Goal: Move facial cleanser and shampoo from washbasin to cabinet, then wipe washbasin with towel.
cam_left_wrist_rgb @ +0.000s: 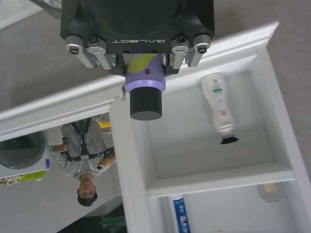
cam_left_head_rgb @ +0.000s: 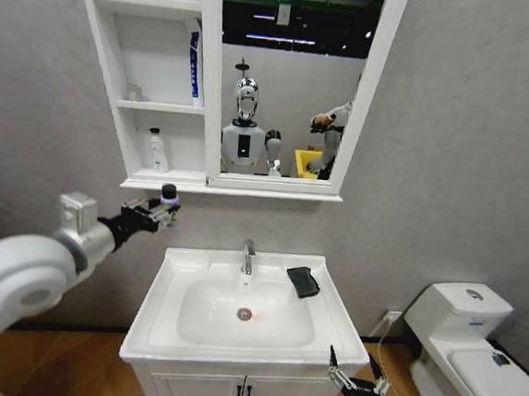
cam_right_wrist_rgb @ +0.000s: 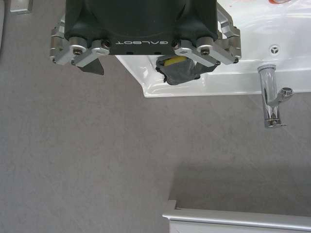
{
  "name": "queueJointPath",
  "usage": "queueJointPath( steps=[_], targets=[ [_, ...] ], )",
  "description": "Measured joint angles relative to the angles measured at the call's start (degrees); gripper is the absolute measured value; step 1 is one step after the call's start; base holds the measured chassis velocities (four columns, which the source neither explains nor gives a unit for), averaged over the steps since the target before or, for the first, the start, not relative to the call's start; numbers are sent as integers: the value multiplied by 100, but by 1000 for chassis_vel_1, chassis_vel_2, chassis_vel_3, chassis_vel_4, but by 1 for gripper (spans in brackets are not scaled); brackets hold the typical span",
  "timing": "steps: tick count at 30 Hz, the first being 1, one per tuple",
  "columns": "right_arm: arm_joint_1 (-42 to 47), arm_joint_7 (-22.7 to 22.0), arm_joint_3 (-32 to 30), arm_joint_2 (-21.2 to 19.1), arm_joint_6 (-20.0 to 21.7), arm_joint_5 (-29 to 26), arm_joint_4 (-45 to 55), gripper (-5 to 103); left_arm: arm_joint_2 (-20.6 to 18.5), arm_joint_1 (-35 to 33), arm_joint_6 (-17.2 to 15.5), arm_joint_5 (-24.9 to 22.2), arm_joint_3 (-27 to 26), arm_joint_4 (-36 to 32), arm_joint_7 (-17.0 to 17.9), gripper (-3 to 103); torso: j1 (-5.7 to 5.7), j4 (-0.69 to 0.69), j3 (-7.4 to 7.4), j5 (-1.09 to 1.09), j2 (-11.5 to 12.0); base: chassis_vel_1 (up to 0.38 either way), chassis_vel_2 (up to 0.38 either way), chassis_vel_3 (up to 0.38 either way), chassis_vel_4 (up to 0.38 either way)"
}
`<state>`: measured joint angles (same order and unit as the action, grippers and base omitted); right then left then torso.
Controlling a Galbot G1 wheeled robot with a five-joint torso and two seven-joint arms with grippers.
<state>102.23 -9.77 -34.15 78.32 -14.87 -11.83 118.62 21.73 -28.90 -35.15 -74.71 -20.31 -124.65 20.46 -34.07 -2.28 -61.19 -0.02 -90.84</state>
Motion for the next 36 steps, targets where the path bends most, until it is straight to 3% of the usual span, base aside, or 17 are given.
queueJointPath(
  steps=[1,4,6,7,9,13,27,36],
  targets=[
    [6,1,-3,0,0,14,13,100,53,473,-101,-111,265,265,-22,42,0,0,0,0,0,0,0,0,0],
    [7,1,-7,1,0,28,22,100,125,912,-203,-200,568,502,-40,42,0,0,0,0,0,0,0,0,0],
    [10,2,-27,2,0,69,34,100,362,1975,-418,-412,1407,1112,-96,42,0,-2,0,2,0,0,0,0,0],
    [10,2,-27,2,0,69,34,100,362,1975,-418,-412,1407,1112,-96,42,0,-2,0,2,0,0,0,0,0],
    [28,2,-56,2,0,78,43,100,636,2798,-529,-501,1996,1661,-104,42,-1,-2,0,1,0,0,0,0,0],
    [102,-4,-94,9,-41,73,55,100,1027,3544,-586,-438,2473,2329,-117,42,-1,-3,-1,2,0,0,0,0,0],
    [162,-52,-35,88,-167,162,-63,100,1863,4503,-623,-99,3412,3634,-232,42,-1,-1,-1,2,0,0,0,0,0],
    [155,-61,-66,79,-199,150,-110,100,2327,4737,-622,55,3622,3986,-256,42,-1,-2,0,3,0,0,0,0,0]
  ],
)
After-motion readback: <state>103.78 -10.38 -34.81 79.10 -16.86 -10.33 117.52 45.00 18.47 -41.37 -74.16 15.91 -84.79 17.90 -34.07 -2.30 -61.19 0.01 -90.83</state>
